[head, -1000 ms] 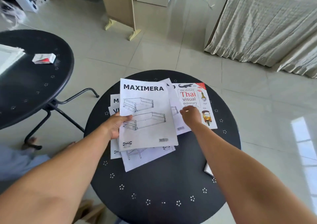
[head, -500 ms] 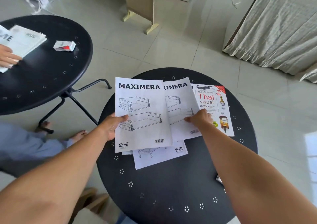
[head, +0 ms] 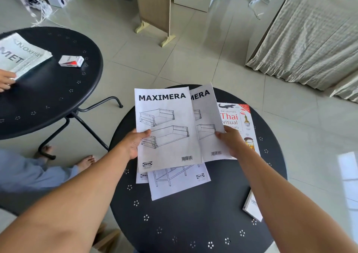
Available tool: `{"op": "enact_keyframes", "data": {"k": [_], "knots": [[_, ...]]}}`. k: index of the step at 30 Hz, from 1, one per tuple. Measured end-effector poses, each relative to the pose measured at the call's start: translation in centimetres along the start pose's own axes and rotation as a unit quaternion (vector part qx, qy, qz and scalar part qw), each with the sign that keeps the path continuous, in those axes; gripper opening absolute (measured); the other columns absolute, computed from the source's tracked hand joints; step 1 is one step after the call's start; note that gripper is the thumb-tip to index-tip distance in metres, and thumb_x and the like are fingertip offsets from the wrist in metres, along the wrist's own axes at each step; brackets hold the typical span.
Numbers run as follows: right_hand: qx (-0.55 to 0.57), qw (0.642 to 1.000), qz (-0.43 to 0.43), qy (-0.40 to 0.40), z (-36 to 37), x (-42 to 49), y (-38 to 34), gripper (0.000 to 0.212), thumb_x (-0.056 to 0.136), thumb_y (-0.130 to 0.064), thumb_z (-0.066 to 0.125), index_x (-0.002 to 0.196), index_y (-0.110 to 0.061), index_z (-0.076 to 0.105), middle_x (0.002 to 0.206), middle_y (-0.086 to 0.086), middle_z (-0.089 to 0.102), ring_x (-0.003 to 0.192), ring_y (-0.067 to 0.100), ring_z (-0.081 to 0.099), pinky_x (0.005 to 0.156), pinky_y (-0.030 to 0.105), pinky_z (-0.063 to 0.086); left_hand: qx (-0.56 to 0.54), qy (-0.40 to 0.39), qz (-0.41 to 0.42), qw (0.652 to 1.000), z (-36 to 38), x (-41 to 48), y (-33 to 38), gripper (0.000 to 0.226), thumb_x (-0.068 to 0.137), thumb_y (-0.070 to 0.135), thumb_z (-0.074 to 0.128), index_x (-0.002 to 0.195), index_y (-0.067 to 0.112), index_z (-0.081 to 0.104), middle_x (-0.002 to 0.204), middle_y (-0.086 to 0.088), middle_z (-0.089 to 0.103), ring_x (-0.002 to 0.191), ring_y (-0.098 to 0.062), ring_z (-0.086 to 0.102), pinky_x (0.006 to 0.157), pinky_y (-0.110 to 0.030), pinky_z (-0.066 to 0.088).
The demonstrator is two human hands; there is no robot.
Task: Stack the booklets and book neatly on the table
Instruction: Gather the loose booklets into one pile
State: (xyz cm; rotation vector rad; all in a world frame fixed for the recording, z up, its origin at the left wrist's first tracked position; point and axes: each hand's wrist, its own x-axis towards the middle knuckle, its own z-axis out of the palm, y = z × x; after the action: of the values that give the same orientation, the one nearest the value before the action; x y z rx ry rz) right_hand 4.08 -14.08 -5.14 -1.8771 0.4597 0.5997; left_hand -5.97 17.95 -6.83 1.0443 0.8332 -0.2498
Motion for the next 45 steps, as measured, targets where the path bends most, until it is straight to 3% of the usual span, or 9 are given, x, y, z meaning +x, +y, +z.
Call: {"op": "enact_keyframes", "data": {"k": [8, 14, 17, 24, 27, 30, 34, 41, 45], "knots": [[0.112, 0.988, 0.017, -0.101, 0.1, -1.7, -0.2, 0.026, 0.091, -0.008, 0.065, 0.116, -0.015, 0.069, 0.113, 0.017, 0.073, 0.107, 0.041, 0.068, 0.092, 0.060, 0.053, -0.012, -0.018, 0.032, 0.999, 3.2, -0.3, 0.4, 0.022, 0.089, 0.007, 0.064, 0.107, 0.021, 0.066, 0.101, -0.008, 0.072, 0.089, -0.028, 0.069, 0.072, -0.044, 0.056], [0.136, 0.981, 0.009, -0.139, 1.3, -3.2, -1.2, 0.026, 0.097, -0.002, 0.053, 0.116, -0.006, 0.069, 0.116, 0.021, 0.071, 0.106, 0.040, 0.068, 0.091, 0.053, 0.056, -0.034, -0.076, 0.011, 0.996, 4.3, -1.0, 1.2, 0.027, 0.092, 0.015, 0.061, 0.119, 0.015, 0.065, 0.110, -0.016, 0.072, 0.095, -0.034, 0.071, 0.078, -0.049, 0.057], [0.181, 0.956, 0.019, -0.231, 1.2, -3.5, -1.3, 0.034, 0.099, 0.005, 0.042, 0.115, -0.009, 0.069, 0.112, 0.015, 0.074, 0.094, 0.029, 0.073, 0.076, 0.042, 0.061, -0.025, -0.095, -0.008, 0.995, 4.2, -1.4, 1.5, 0.037, 0.091, 0.018, 0.062, 0.127, 0.014, 0.062, 0.119, -0.019, 0.068, 0.109, -0.037, 0.065, 0.090, -0.053, 0.052], [0.237, 0.884, 0.020, -0.401, 1.0, -3.7, -1.5, 0.037, 0.099, -0.004, 0.046, 0.131, -0.012, 0.062, 0.123, 0.010, 0.070, 0.103, 0.024, 0.071, 0.082, 0.040, 0.060, -0.004, -0.130, -0.001, 0.991, 3.2, -2.6, 1.8, 0.082, 0.064, 0.020, 0.082, 0.139, 0.008, 0.052, 0.136, -0.027, 0.056, 0.126, -0.043, 0.053, 0.105, -0.060, 0.040], [0.161, 0.936, 0.024, -0.313, 2.1, -3.5, -2.0, 0.028, 0.099, -0.027, 0.052, 0.109, -0.012, 0.073, 0.095, 0.006, 0.075, 0.075, 0.016, 0.073, 0.063, 0.031, 0.059, 0.001, -0.095, 0.009, 0.995, 1.9, -2.8, 1.9, 0.056, 0.081, 0.013, 0.072, 0.134, 0.006, 0.056, 0.133, -0.028, 0.058, 0.117, -0.042, 0.060, 0.100, -0.059, 0.045], [-0.002, 0.991, 0.044, -0.127, 3.7, -2.4, -1.7, 0.016, 0.093, -0.018, 0.056, 0.084, -0.010, 0.065, 0.068, 0.009, 0.062, 0.054, 0.021, 0.061, 0.051, 0.028, 0.054, 0.004, -0.048, 0.004, 0.999, -0.5, -3.0, 1.6, 0.038, 0.089, 0.011, 0.064, 0.126, 0.006, 0.061, 0.117, -0.021, 0.068, 0.089, -0.034, 0.072, 0.083, -0.049, 0.055], [-0.355, 0.934, -0.028, -0.040, 5.9, -2.1, 0.0, 0.037, 0.092, -0.035, 0.064, 0.068, -0.009, 0.053, 0.067, 0.006, 0.056, 0.070, 0.029, 0.063, 0.067, 0.036, 0.054, 0.011, -0.004, -0.007, 1.000, -3.9, -3.9, 0.8, 0.043, 0.084, 0.014, 0.070, 0.126, 0.009, 0.062, 0.095, -0.016, 0.077, 0.091, -0.034, 0.070, 0.076, -0.046, 0.056], [-0.447, 0.894, -0.018, 0.040, 9.2, -3.8, 1.7, 0.093, 0.066, -0.060, 0.080, 0.133, -0.005, 0.046, 0.132, 0.014, 0.047, 0.123, 0.033, 0.050, 0.093, 0.045, 0.049, 0.037, 0.045, -0.023, 0.998, -7.9, -5.3, -1.3, 0.066, 0.070, 0.020, 0.081, 0.132, 0.011, 0.059, 0.139, -0.018, 0.056, 0.131, -0.041, 0.047, 0.108, -0.063, 0.035], [-0.492, 0.868, -0.017, 0.063, 10.4, -4.1, 1.8, 0.109, 0.064, -0.062, 0.081, 0.142, -0.002, 0.034, 0.140, 0.017, 0.040, 0.131, 0.033, 0.044, 0.099, 0.044, 0.046, 0.021, 0.038, -0.042, 0.998, -9.0, -6.5, -2.6, 0.061, 0.064, 0.015, 0.081, 0.122, 0.007, 0.064, 0.119, -0.022, 0.070, 0.104, -0.040, 0.068, 0.086, -0.057, 0.053]]}}
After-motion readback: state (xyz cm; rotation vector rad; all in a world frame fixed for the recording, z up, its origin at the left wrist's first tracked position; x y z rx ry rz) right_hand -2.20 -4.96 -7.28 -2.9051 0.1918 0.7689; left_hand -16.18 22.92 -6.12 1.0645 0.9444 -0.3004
